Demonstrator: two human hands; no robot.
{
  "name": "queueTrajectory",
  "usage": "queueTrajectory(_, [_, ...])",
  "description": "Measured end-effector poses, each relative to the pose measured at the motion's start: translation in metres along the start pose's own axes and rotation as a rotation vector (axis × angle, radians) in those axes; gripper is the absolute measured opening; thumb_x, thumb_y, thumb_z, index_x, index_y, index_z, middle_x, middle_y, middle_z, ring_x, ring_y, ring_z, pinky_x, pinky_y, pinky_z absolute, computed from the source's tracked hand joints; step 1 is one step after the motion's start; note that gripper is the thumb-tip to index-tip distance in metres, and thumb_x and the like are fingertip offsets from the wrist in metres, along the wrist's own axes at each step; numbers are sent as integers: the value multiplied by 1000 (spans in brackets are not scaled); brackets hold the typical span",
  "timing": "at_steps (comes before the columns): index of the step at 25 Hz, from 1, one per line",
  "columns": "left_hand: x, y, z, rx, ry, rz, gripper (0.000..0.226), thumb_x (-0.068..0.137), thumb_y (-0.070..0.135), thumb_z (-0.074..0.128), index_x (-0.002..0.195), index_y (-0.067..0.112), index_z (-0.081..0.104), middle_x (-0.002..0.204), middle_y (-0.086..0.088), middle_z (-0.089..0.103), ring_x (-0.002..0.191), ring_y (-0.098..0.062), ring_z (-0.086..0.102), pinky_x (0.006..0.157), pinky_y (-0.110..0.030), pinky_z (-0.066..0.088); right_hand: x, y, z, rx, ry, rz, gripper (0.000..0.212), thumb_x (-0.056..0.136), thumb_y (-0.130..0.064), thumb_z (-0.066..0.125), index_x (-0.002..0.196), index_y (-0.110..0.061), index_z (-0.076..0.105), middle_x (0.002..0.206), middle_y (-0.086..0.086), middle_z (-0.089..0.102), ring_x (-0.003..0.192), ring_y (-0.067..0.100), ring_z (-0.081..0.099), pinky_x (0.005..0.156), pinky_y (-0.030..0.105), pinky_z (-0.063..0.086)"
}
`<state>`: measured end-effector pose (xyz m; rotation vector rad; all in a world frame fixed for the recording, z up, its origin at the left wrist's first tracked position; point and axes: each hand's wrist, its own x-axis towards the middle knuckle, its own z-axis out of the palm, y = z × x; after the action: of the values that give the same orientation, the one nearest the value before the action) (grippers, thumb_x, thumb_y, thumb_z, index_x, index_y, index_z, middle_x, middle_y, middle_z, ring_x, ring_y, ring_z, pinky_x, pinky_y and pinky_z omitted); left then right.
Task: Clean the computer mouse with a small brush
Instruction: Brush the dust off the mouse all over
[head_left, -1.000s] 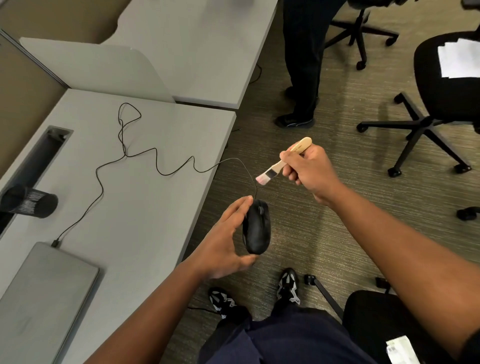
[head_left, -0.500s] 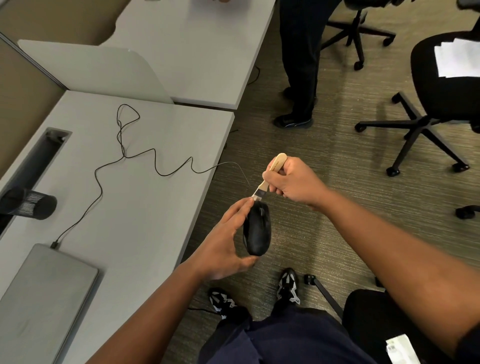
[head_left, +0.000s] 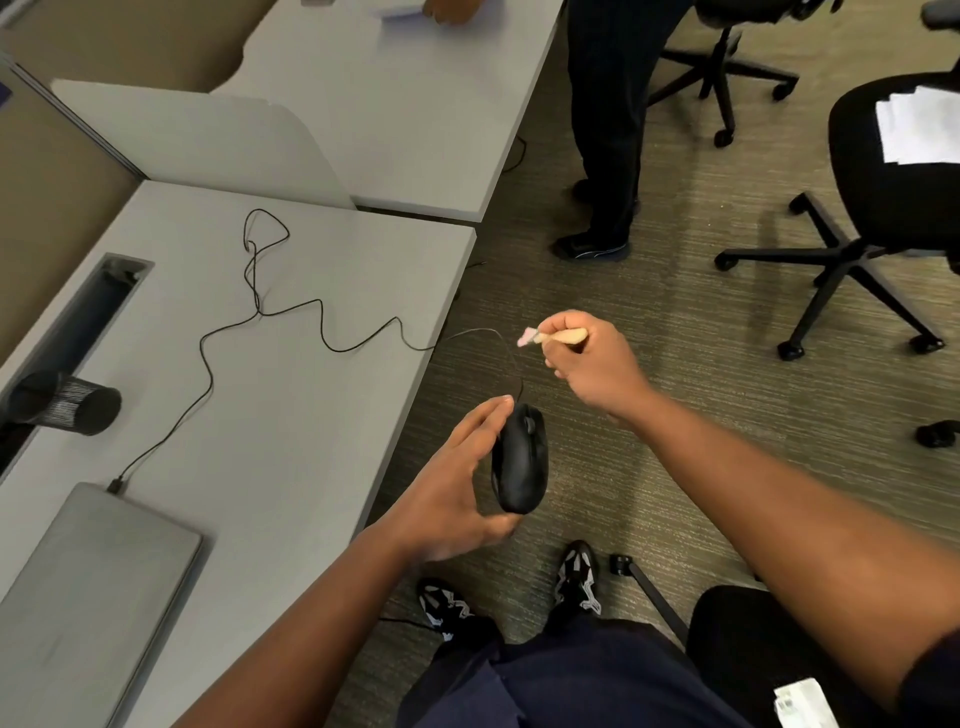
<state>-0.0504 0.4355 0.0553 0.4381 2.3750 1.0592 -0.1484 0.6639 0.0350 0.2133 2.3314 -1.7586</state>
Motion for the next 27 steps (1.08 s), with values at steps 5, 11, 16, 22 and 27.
queueTrajectory(5, [0,-4,-3,-43,42,-22,126,75,24,96,172,30,15,170,34,12,157,7,19,128,-33,33,-2,-6,-14,233,191,-10,10,101,-25,64,101,-33,70,96,1,76,78,5,69,67,24,57])
queueTrajectory(11, [4,-7,-6,-137,132,-48,123,71,31,95,170,26,22,169,21,25,154,5,30,124,-26,37,-19,-11,-28,368,-7,-17,17,95,-27,62,86,-15,70,69,3,73,57,11,62,49,22,45])
queueTrajectory(16, [9,-7,-9,-201,171,-54,120,71,20,98,168,29,27,167,14,33,149,2,40,121,-28,42,-27,-9,-29,451,-210,66,15,93,-5,54,92,-8,68,77,15,74,63,19,65,52,26,46])
queueTrajectory(22, [10,-4,-10,-227,166,-46,120,74,10,98,168,27,24,168,8,35,150,-5,42,122,-33,43,-28,-6,-33,429,-126,85,19,94,2,52,96,-11,66,79,13,75,66,19,65,53,26,50])
queueTrajectory(27, [11,-7,-9,-275,141,-47,122,72,15,98,167,36,24,167,11,34,144,-7,52,113,-38,53,-25,-7,-35,384,-229,114,13,99,-2,58,106,-8,67,89,15,79,74,22,71,56,25,55])
